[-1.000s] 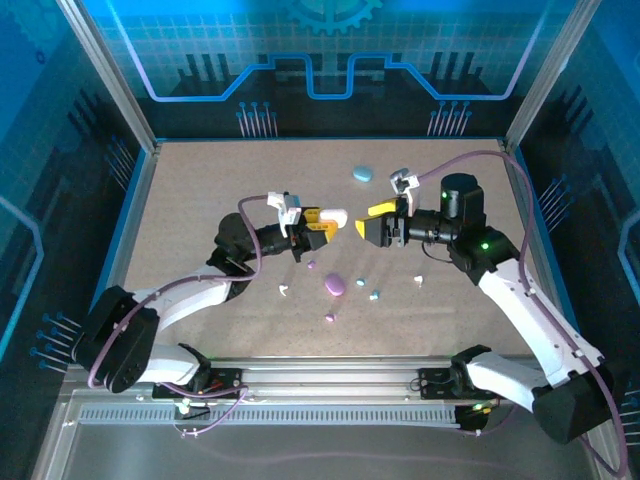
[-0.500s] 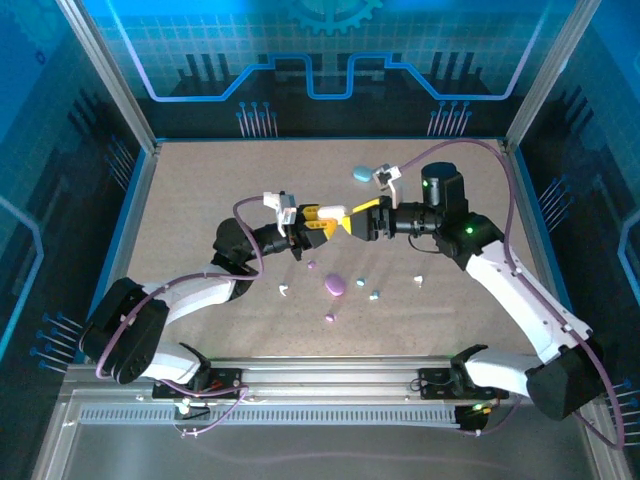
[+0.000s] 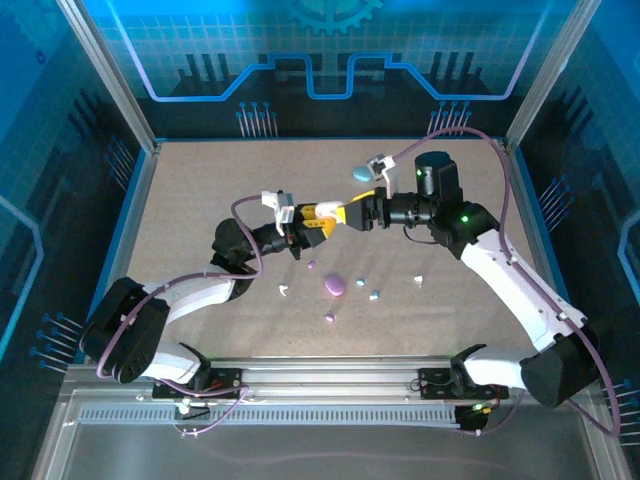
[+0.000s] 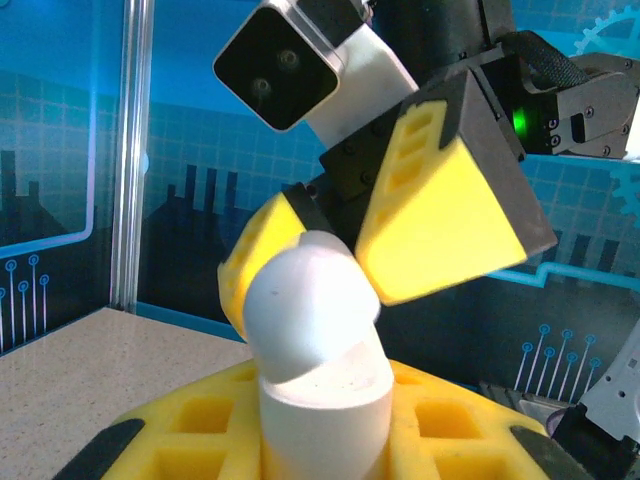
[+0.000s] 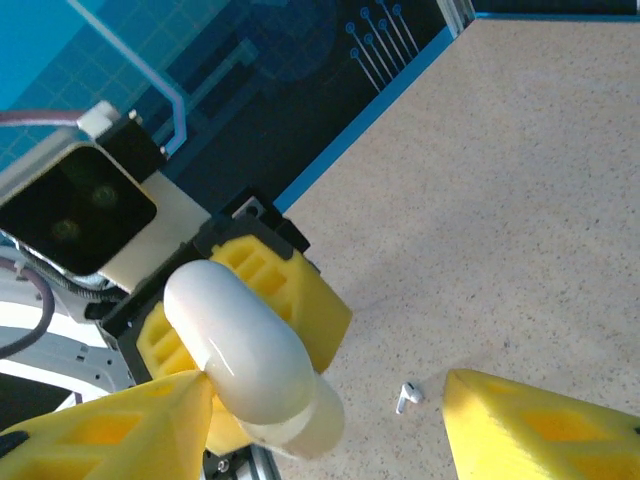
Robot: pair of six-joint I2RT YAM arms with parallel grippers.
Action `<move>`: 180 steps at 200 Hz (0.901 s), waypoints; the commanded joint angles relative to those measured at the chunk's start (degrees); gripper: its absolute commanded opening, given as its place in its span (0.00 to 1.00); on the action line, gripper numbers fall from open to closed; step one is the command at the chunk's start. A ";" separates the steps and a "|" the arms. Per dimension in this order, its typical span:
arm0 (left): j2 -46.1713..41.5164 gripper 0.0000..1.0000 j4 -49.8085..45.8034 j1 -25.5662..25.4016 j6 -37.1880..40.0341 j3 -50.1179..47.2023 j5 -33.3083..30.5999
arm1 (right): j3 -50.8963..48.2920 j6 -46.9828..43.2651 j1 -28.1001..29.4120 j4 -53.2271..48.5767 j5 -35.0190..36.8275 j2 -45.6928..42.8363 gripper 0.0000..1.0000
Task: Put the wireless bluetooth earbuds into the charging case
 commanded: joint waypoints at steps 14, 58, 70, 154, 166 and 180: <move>-0.05 0.16 3.58 -0.42 0.43 -0.75 2.44 | 3.07 0.75 -0.12 -0.06 3.10 1.56 0.63; -0.88 0.16 1.67 -0.40 2.58 -1.86 -0.56 | 3.74 1.24 -0.09 0.11 1.93 -0.40 0.66; -1.55 0.16 0.21 -0.41 3.68 -2.27 -1.94 | 3.68 1.12 -0.10 -0.18 2.83 -2.42 0.71; -5.21 0.16 -2.95 -0.42 7.02 -4.69 -5.33 | -9.08 8.88 -12.10 -14.48 30.40 -18.55 0.67; -5.30 0.16 -2.74 -0.38 6.67 -4.92 -5.01 | -9.56 8.48 -13.67 -20.73 34.95 -17.49 0.64; -5.60 0.16 -2.46 -0.39 6.45 -5.38 -4.90 | -10.20 7.49 -14.88 -27.27 38.91 -15.01 0.62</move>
